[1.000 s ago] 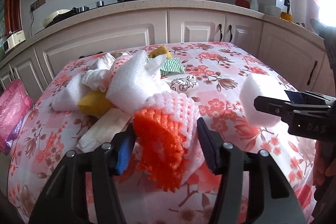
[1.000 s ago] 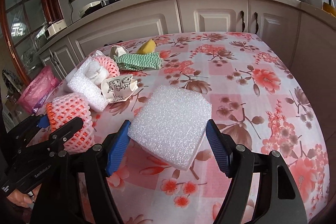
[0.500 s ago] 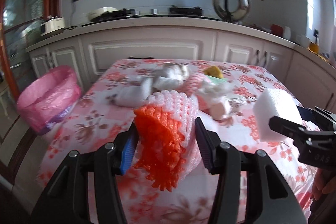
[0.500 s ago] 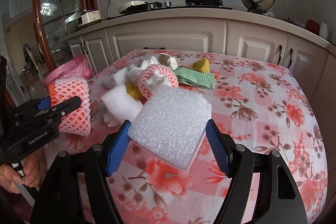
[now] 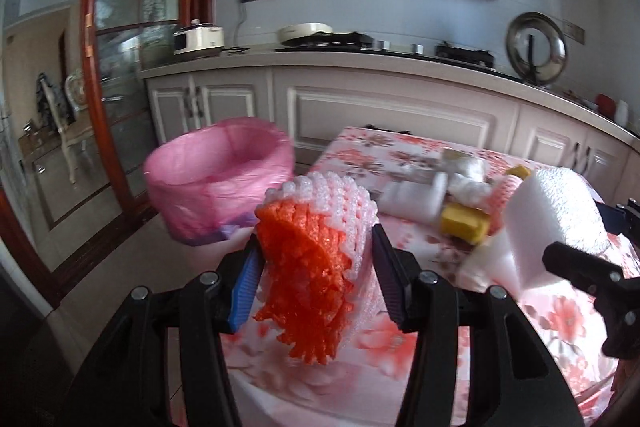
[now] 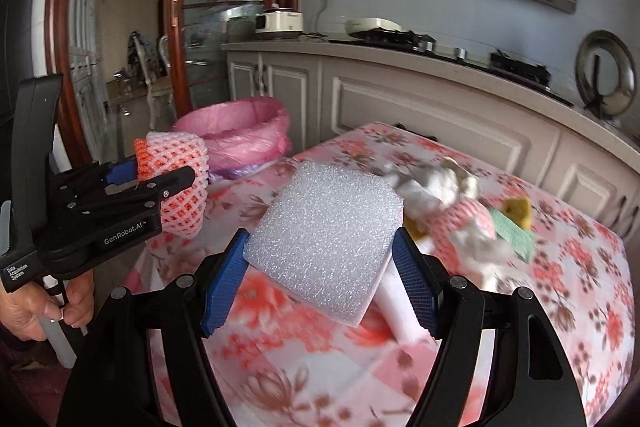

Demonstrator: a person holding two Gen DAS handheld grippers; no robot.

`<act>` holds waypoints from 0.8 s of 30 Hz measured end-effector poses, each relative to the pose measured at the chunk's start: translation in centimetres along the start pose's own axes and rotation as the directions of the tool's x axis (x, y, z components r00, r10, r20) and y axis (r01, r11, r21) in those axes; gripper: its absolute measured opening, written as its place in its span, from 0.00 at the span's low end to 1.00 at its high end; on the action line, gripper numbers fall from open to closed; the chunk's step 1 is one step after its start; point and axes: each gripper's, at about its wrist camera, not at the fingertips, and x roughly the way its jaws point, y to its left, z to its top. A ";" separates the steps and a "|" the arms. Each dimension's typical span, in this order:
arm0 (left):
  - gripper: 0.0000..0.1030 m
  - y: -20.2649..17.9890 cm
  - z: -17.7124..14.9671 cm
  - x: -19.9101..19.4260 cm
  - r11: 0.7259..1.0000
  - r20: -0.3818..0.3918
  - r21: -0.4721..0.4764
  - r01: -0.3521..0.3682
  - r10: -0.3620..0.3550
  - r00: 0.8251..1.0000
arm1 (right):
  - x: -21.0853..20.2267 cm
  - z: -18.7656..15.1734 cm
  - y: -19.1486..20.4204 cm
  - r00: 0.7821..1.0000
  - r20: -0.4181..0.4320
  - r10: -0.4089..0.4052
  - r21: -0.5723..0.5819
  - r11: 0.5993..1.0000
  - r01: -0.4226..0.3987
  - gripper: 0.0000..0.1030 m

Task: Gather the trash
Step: 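Carry the foam sheet and foam net over the pink bin with both tools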

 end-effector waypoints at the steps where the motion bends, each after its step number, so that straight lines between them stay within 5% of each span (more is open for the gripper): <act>1: 0.49 0.9 0.1 0.2 1.000 -0.003 -0.010 -0.019 0.019 1.000 | 0.7 0.6 0.4 1.000 0.005 0.016 -0.006 1.000 -0.016 0.67; 15: 0.50 11.2 4.0 6.2 0.961 -0.034 -0.096 -0.260 0.258 0.966 | 12.1 9.1 5.6 0.978 0.032 0.204 -0.065 0.977 -0.201 0.67; 24: 0.52 16.5 9.3 11.1 0.945 -0.012 -0.146 -0.292 0.294 0.956 | 19.4 14.3 7.2 0.963 0.029 0.269 -0.059 0.962 -0.267 0.67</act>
